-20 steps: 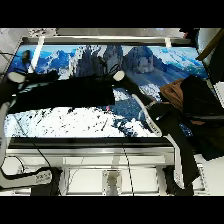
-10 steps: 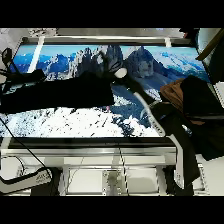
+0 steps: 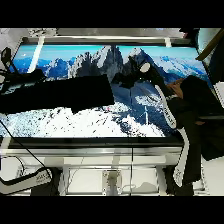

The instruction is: Fold the clothes and pants, and hang the long-sleeved shirts on hangers.

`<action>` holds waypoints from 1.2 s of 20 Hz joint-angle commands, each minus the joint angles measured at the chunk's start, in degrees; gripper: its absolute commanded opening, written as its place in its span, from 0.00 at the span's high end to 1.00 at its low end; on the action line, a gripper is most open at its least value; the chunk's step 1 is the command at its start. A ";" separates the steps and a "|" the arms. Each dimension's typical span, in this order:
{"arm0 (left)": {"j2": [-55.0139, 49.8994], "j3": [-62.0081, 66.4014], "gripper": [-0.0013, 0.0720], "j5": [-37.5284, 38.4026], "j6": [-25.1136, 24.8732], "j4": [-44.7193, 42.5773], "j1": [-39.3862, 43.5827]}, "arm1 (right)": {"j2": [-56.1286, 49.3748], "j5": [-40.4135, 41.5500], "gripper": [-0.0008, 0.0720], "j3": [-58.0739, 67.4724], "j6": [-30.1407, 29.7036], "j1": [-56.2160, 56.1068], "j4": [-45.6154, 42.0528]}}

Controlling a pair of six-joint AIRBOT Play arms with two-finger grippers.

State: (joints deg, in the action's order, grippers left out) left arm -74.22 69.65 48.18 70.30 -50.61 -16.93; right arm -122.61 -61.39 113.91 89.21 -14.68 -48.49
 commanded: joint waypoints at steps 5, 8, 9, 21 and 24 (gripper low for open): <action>0.04 0.02 0.96 0.11 -0.02 0.07 -0.07 | -6.21 2.64 0.15 -0.55 3.39 -3.98 7.06; 0.04 0.02 0.96 0.11 -0.02 0.04 -0.07 | -6.84 4.15 0.24 1.01 3.26 -5.92 9.11; 0.04 0.02 0.96 0.11 -0.02 0.04 -0.07 | -6.84 4.04 0.28 2.14 2.54 -6.51 9.92; 12.07 0.02 0.96 6.99 -2.10 -2.93 1.16 | 8.85 -24.48 0.99 5.22 1.57 3.32 -3.72; 14.93 0.00 0.96 9.01 -2.10 -2.93 6.88 | 16.79 -32.94 0.99 5.22 1.57 8.02 -7.93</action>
State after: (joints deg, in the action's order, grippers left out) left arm -62.26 69.65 54.59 68.20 -53.23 -13.78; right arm -112.27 -83.46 119.09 90.85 -10.59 -50.43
